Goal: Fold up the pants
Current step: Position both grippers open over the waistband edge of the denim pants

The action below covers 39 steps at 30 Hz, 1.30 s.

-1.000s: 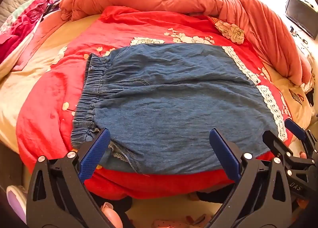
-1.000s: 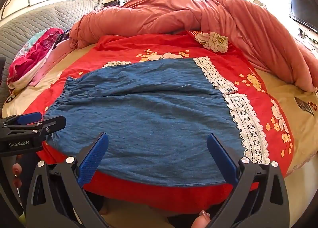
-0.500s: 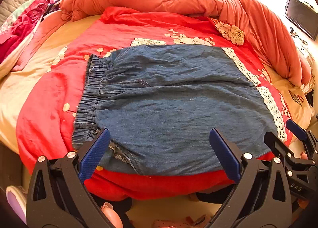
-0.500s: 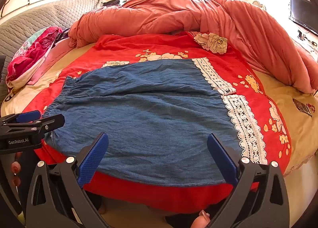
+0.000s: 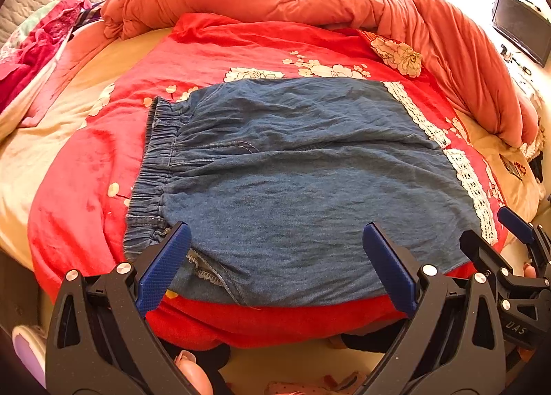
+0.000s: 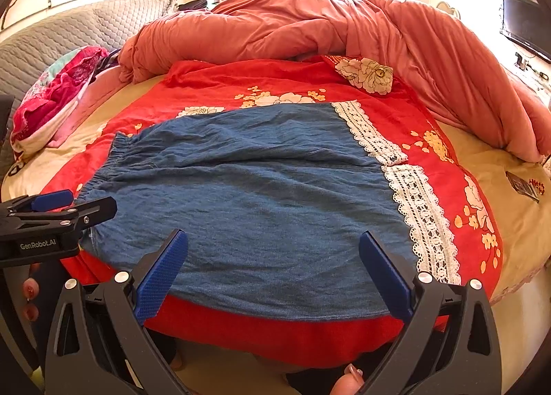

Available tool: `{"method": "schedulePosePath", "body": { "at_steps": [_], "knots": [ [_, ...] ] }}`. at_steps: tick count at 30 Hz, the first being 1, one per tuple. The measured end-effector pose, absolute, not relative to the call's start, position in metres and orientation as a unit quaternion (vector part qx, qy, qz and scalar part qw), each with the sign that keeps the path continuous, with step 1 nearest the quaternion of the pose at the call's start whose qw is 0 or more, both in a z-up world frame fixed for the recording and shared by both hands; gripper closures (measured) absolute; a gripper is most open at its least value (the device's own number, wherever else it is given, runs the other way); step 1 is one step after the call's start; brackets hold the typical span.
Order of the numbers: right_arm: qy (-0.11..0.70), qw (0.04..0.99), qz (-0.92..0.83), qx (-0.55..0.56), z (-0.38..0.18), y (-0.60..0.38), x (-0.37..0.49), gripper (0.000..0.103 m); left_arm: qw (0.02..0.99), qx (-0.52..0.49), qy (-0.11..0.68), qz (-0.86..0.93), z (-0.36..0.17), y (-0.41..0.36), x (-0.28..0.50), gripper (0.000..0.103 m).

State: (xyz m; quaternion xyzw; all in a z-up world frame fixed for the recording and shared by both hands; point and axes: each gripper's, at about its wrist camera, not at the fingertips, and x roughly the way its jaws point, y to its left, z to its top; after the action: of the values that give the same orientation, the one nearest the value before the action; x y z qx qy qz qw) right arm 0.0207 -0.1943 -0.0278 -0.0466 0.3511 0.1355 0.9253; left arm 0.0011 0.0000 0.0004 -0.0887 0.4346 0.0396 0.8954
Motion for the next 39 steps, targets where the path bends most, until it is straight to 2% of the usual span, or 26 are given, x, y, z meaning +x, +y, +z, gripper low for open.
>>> {"method": "schedulePosePath", "body": {
  "at_steps": [39],
  "knots": [
    [0.361,0.922,0.132,-0.053,-0.033,-0.185,0.034,0.004,0.898,-0.085,0.431,0.034,-0.003,0.008,0.01,0.009]
  ]
}}
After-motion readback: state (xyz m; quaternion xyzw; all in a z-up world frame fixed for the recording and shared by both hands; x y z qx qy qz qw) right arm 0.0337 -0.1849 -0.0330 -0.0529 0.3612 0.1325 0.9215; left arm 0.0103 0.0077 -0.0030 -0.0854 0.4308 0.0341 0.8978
